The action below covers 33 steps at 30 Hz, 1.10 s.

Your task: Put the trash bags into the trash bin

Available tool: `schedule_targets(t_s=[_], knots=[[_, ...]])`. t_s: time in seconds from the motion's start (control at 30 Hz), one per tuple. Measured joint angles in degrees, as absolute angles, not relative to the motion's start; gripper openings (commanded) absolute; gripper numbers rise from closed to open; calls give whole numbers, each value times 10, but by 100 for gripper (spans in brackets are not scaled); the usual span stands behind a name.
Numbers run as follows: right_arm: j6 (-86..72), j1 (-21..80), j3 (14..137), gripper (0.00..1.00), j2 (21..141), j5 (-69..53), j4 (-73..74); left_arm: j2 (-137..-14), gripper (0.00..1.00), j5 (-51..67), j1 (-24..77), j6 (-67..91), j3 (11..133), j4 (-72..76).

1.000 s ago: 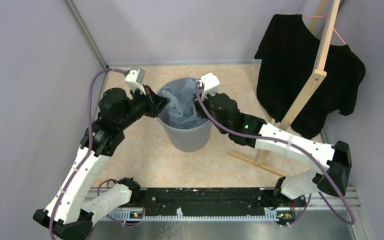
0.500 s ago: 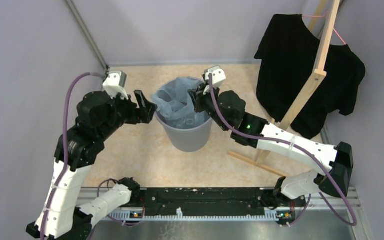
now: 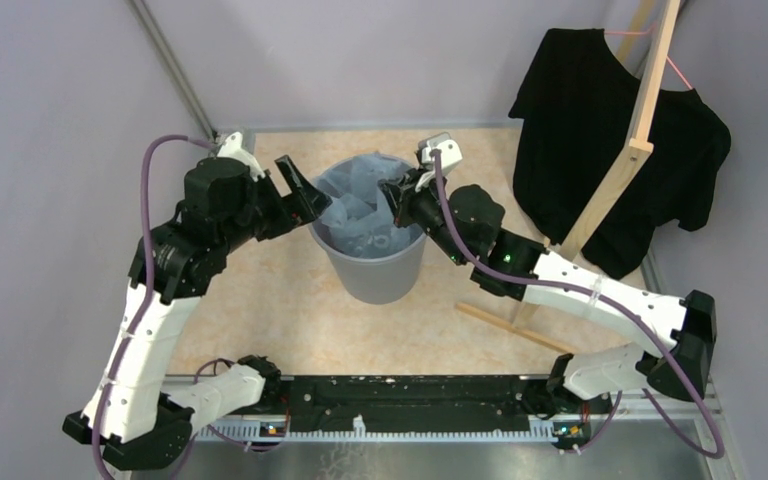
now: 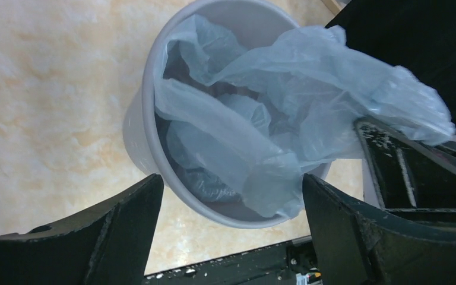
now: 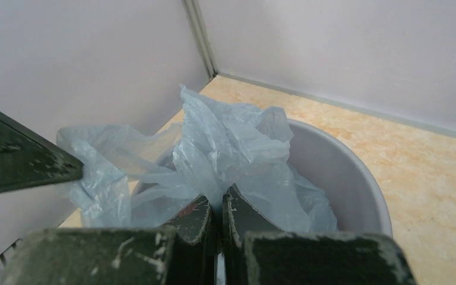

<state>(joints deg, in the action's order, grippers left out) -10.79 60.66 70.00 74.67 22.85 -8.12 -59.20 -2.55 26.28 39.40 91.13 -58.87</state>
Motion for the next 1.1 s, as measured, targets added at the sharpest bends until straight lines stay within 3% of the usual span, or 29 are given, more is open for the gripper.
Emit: schedule_targets(t_s=[0.13,0.23,0.43,0.57,0.6,0.77,1.1], knots=[[-107,607,696,0,742,229,-85,-589,72,-9,263,432,872,-574],[-107,607,696,0,742,234,-79,-590,67,15,263,440,845,-545],[-104,607,697,0,743,278,-43,-590,27,47,263,396,813,-512],[-96,607,698,0,742,309,-18,-582,5,38,263,338,821,-510],[-95,607,698,4,741,316,-8,-578,0,35,263,326,824,-510],[-97,608,698,7,713,336,52,-539,0,-12,263,280,822,-507],[-162,608,698,1,639,351,168,-465,0,-139,263,218,764,-499]])
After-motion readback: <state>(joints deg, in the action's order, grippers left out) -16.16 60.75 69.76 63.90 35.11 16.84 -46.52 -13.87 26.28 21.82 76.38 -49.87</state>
